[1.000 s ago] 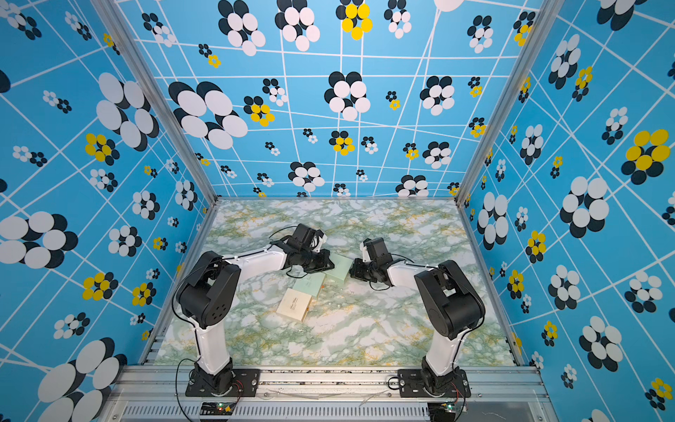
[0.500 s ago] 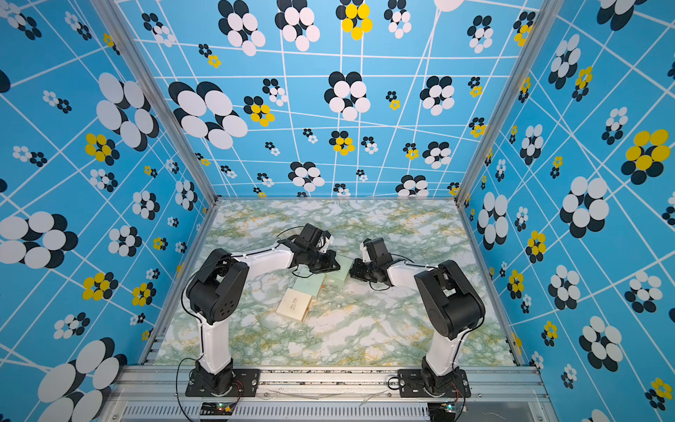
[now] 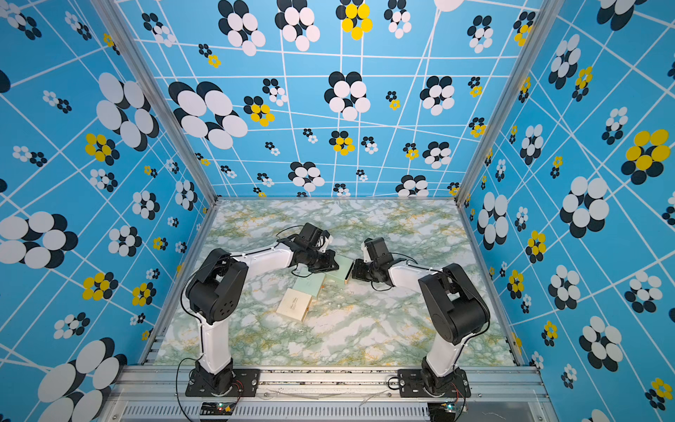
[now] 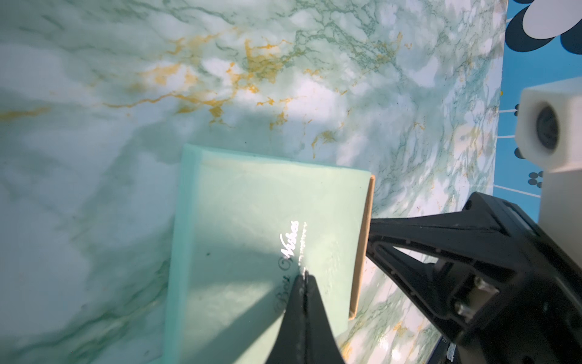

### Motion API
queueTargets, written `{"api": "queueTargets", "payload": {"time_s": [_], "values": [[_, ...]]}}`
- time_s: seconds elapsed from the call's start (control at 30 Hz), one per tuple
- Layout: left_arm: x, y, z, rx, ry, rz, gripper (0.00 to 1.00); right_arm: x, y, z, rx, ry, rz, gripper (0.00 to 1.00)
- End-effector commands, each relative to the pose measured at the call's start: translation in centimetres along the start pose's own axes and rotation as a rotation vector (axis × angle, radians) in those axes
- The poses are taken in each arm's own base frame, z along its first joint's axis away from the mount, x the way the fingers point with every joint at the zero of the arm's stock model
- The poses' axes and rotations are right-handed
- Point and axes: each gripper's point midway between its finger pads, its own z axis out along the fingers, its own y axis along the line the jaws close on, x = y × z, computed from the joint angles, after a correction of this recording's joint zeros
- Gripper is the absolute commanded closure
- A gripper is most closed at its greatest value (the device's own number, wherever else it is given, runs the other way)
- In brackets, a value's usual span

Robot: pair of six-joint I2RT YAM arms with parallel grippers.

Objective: Take out the earrings from the drawer-style jewelry box
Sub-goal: Open the drawer in the jewelry box.

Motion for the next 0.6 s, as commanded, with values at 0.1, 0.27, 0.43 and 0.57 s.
{"api": "queueTargets", "payload": {"time_s": [0.1, 0.27, 0.43, 0.57], "values": [[3.8, 6.9, 0.5, -0.218, 0.113, -0.092, 1.00, 0.3, -1.4, -1.3, 0.084, -0.009, -0.011, 1.00], [3.9, 7.1, 0.5, -0.219, 0.114, -0.094, 1.00, 0.7, -1.9, -1.9, 0.114, -0.014, -0.022, 1.00], [3.9, 7.0, 0.4, -0.213, 0.113, -0.096, 1.00, 1.0, -2.5, -2.6, 0.149, -0.018, -0.027, 1.00], [3.8, 7.0, 0.4, -0.208, 0.111, -0.097, 1.00, 1.3, -3.1, -3.0, 0.173, -0.017, -0.029, 1.00]]}}
